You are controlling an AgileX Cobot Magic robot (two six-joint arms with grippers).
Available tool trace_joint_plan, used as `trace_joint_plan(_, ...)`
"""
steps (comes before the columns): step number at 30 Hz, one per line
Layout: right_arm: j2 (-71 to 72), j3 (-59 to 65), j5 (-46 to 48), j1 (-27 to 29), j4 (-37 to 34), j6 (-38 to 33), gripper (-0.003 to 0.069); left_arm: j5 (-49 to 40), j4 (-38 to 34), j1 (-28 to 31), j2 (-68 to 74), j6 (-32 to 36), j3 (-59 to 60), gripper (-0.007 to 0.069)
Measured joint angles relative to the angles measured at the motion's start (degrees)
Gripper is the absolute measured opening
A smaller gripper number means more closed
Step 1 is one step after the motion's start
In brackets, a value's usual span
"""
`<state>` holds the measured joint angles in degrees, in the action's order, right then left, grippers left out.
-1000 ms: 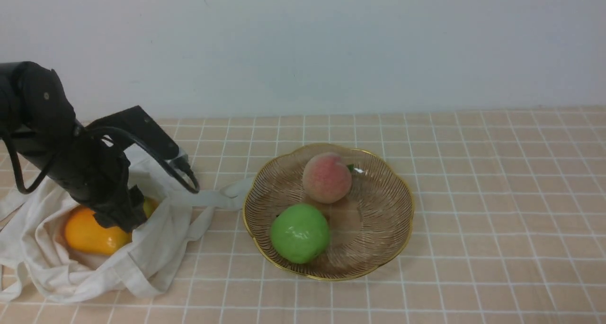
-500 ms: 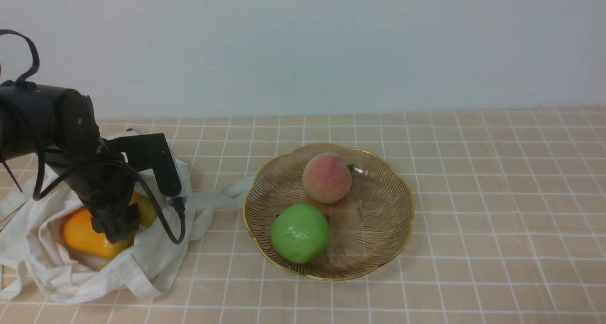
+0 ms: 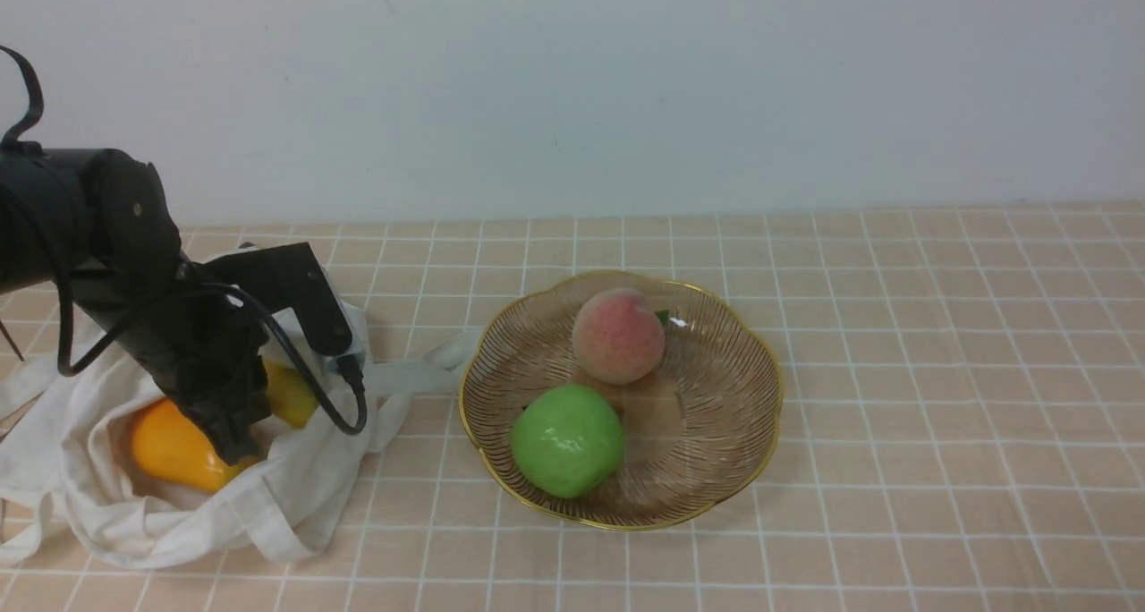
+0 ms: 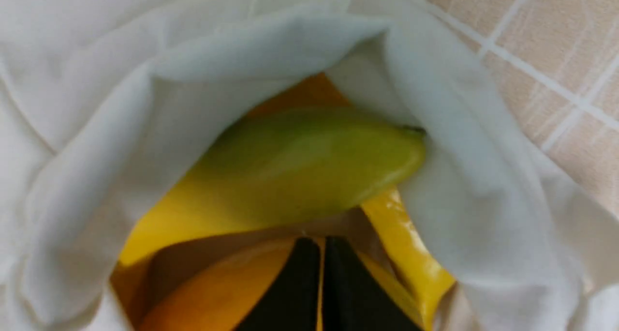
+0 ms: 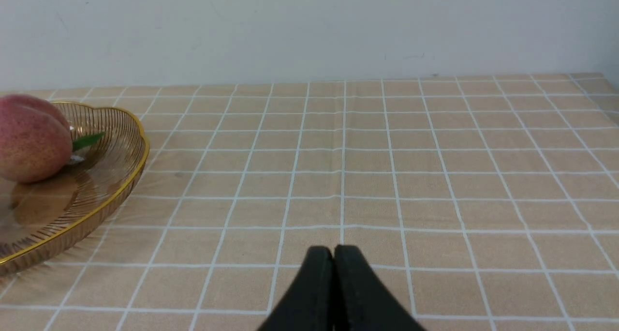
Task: Take the fruit out of the bag on the brown coffee tablecloth and place them on the plate.
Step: 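Reach into the white bag and grasp the banana with the left gripper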
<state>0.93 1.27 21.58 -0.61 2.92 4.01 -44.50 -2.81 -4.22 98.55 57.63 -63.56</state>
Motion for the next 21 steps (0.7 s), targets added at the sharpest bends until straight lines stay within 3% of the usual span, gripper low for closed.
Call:
trace_joint_plan(6, 0.00, 0.00, 0.00, 0.00, 0.00, 0.00, -0.0018, -0.25, -2.82, -0.58, -0.68, 3.20, 0.00, 0.0033)
trace_joint_plan(11, 0.00, 0.00, 0.00, 0.00, 0.00, 0.00, -0.0018, 2.10, -2.84, -0.58, -0.38, 4.44, 0.00, 0.0209)
trace_joint_plan(12, 0.00, 0.00, 0.00, 0.00, 0.00, 0.00, -0.0018, 2.67, -2.84, -0.58, 0.11, 5.59, 0.00, 0.0303)
trace_joint_plan(15, 0.00, 0.00, 0.00, 0.00, 0.00, 0.00, -0.0018, 2.84, -2.84, -0.58, 0.95, 8.05, 0.00, 0.0431)
trace_joint_plan(18, 0.00, 0.00, 0.00, 0.00, 0.00, 0.00, -0.0018, 3.39, -2.84, -0.58, 1.98, 10.26, 0.00, 0.0514)
trace_joint_plan(21, 0.00, 0.00, 0.00, 0.00, 0.00, 0.00, -0.0018, 5.70, -2.84, -0.58, 2.98, 11.17, 0.00, 0.0540)
